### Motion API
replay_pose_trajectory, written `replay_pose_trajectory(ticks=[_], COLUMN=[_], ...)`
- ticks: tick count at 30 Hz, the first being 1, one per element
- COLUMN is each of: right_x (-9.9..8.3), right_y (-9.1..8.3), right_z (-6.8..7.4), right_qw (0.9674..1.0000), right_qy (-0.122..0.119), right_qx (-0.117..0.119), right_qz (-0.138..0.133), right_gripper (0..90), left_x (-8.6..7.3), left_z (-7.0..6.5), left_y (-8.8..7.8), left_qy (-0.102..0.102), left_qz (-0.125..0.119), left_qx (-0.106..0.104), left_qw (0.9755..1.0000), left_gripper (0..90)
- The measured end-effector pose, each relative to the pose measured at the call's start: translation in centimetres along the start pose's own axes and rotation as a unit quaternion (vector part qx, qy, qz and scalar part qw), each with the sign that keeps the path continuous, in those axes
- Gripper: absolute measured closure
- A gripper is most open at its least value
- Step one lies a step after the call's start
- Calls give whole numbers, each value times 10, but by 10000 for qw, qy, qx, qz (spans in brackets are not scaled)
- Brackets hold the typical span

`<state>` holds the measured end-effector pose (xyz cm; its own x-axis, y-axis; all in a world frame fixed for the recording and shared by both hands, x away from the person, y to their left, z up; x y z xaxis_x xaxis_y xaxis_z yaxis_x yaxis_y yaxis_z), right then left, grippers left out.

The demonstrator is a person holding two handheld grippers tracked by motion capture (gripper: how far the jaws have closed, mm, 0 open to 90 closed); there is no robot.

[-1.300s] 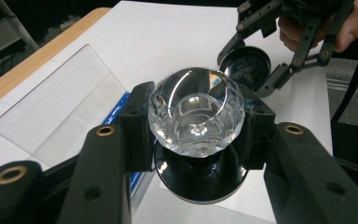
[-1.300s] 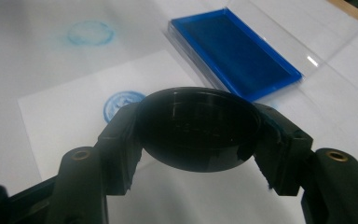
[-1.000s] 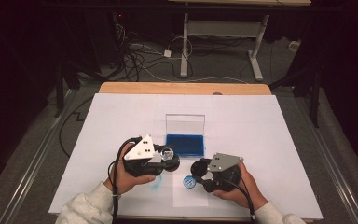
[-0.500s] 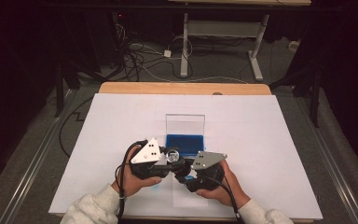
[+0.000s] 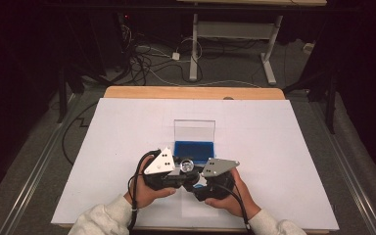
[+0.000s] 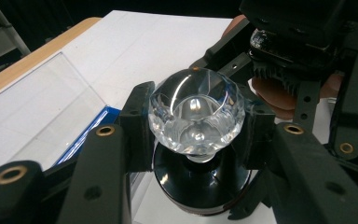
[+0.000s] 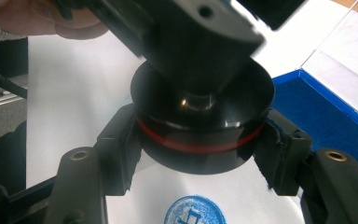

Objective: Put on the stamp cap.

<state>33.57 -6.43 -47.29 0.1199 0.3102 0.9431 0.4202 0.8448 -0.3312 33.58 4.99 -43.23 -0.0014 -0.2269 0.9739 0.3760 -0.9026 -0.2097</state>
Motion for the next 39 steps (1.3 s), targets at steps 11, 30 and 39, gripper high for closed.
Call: replay_pose_trajectory(ticks=[11, 30, 39], right_x=[1, 1, 3], right_y=[-4, -9, -10], right_z=[-3, -1, 1], right_qw=[9999, 9995, 9989], right_qy=[43, -283, -433], right_qx=[-47, -146, -196], right_qz=[-93, -2, -26], right_gripper=[386, 389, 389], left_x=[-2, -6, -4], left_z=[3, 6, 4], left_y=[0, 0, 0], left_qy=[-186, -554, -490], left_qz=[-116, -105, -108], left_qx=[-54, -249, -254], left_qw=[9997, 9981, 9984], left_gripper=[546, 548, 547])
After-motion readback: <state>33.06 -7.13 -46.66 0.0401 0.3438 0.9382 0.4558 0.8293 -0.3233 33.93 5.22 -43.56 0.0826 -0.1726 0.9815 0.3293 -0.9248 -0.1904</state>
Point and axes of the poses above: each handheld gripper's, and its own axes: y roughly forward along the jaws, x roughly out of its top, z roughly to its left, the point moved 6 cm from there along y, roughly forward along the jaws, and after that the axes turned 15 degrees about -z, right-handed, at the moved point
